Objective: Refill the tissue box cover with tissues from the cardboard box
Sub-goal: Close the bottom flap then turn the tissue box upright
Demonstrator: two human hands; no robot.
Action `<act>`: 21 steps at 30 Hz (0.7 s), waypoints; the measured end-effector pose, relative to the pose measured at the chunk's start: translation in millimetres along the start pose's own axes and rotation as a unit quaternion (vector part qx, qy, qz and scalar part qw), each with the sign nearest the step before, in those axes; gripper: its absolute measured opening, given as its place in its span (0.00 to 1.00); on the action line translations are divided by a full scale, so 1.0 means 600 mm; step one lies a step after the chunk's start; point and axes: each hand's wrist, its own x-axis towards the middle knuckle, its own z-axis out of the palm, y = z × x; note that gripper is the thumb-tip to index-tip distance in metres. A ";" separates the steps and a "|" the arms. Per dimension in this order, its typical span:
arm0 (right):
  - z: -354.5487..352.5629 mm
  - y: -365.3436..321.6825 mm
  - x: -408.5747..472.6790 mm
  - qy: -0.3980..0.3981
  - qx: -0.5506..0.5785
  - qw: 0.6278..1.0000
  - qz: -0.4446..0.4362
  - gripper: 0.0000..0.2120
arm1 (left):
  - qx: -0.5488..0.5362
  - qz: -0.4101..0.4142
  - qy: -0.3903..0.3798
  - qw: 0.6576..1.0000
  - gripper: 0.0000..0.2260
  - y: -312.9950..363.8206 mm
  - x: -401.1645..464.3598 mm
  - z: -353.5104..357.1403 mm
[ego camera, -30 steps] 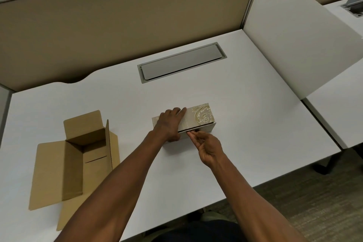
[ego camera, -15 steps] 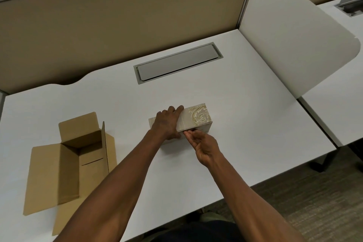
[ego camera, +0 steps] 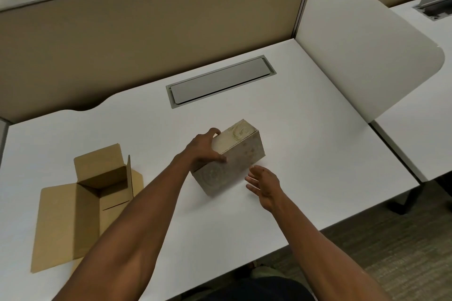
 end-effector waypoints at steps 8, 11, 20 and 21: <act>-0.017 -0.036 -0.002 0.032 -0.066 0.997 -0.021 0.31 | -0.017 -0.015 -0.018 1.000 0.43 0.016 -0.022 -0.021; -0.032 -0.074 -0.006 -0.019 -0.014 0.999 0.027 0.41 | 0.071 0.039 0.035 0.996 0.44 0.031 -0.043 -0.011; -0.036 -0.129 0.006 -0.081 -0.098 0.986 0.109 0.54 | 0.317 0.225 0.217 0.895 0.35 0.028 -0.124 0.102; -0.031 -0.124 0.007 -0.078 -0.124 0.984 0.104 0.47 | 0.338 0.220 0.219 0.889 0.35 0.028 -0.131 0.114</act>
